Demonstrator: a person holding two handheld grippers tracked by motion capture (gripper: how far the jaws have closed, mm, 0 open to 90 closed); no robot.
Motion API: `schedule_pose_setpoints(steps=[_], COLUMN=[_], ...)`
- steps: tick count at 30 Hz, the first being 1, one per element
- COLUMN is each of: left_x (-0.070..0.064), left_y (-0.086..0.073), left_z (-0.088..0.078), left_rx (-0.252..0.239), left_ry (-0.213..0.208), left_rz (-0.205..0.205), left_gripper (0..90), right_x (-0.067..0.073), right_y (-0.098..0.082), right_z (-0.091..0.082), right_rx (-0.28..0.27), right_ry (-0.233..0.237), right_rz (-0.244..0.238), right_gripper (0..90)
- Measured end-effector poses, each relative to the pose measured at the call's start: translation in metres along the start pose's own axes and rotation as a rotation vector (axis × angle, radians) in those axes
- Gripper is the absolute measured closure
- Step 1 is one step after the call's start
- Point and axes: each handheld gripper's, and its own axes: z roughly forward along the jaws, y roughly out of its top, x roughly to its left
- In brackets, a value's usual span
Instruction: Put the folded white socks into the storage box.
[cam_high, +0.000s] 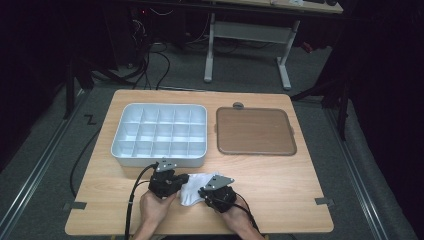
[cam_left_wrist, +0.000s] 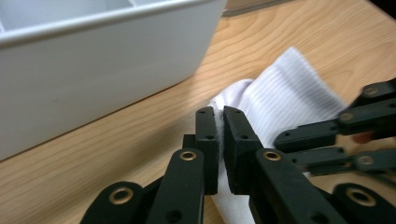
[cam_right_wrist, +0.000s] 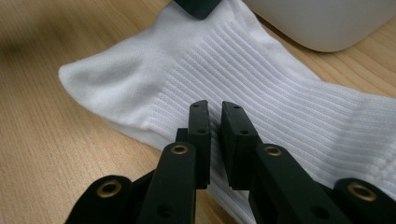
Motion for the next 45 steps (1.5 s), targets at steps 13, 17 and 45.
schedule_pose_setpoints(steps=[13,17,45], left_x=[-0.009,-0.009,0.007], left_y=[0.008,0.010,0.021], left_z=[-0.005,-0.007,-0.015], left_rx=[-0.004,0.003,-0.019], left_ry=[-0.049,-0.071,-0.073], left_rz=[-0.061,-0.095,-0.161], left_gripper=[86.1,86.2,86.4], right_x=[0.006,0.007,-0.030], right_y=[0.006,0.008,-0.002], right_z=[0.005,0.007,-0.036], right_rx=[0.003,0.006,-0.028], right_ry=[0.011,0.030,-0.119], right_rz=[-0.047,-0.049,0.112], right_gripper=[84.5,84.6,66.8])
